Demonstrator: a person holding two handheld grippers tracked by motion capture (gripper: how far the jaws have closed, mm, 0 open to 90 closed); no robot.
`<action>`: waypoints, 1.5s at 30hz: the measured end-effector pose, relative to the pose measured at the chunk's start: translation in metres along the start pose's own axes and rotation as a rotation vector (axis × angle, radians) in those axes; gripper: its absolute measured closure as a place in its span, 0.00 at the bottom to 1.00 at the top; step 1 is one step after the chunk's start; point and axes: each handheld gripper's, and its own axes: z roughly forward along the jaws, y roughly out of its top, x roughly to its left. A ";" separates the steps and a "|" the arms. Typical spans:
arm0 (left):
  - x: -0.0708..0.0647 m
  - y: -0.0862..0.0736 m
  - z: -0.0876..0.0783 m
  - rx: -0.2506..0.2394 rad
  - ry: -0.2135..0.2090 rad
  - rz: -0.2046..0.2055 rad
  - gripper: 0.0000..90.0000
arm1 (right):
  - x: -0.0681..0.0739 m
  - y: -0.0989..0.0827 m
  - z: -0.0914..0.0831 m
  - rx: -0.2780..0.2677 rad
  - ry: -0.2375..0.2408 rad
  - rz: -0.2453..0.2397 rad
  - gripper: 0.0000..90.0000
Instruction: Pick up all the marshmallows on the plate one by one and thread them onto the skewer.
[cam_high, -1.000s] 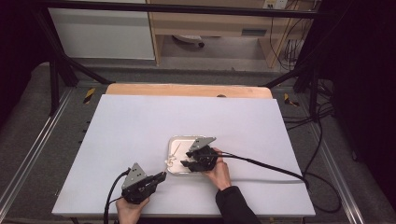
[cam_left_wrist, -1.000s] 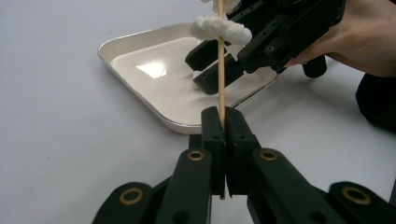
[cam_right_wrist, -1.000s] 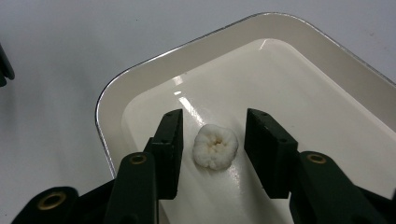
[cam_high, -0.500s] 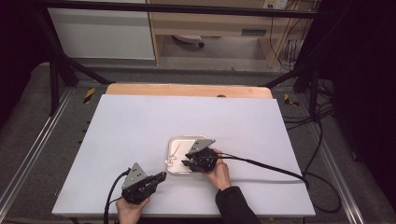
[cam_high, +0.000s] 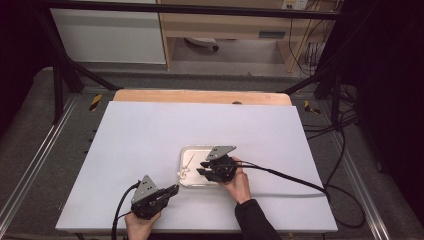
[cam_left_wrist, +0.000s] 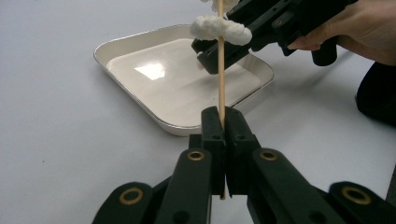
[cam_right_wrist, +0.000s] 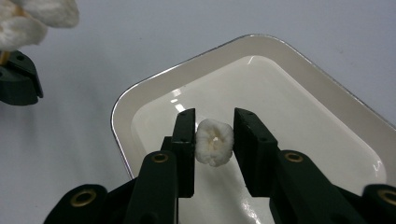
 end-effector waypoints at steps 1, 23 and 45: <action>0.000 0.000 0.000 0.000 0.000 0.001 0.98 | 0.000 0.001 -0.002 -0.003 0.001 0.005 0.78; -0.007 0.000 0.006 0.008 -0.015 0.019 0.98 | -0.013 0.001 -0.052 -0.106 0.059 0.112 0.80; -0.015 0.001 0.012 0.010 -0.035 0.039 0.98 | -0.026 -0.006 -0.108 -0.268 0.085 0.228 0.80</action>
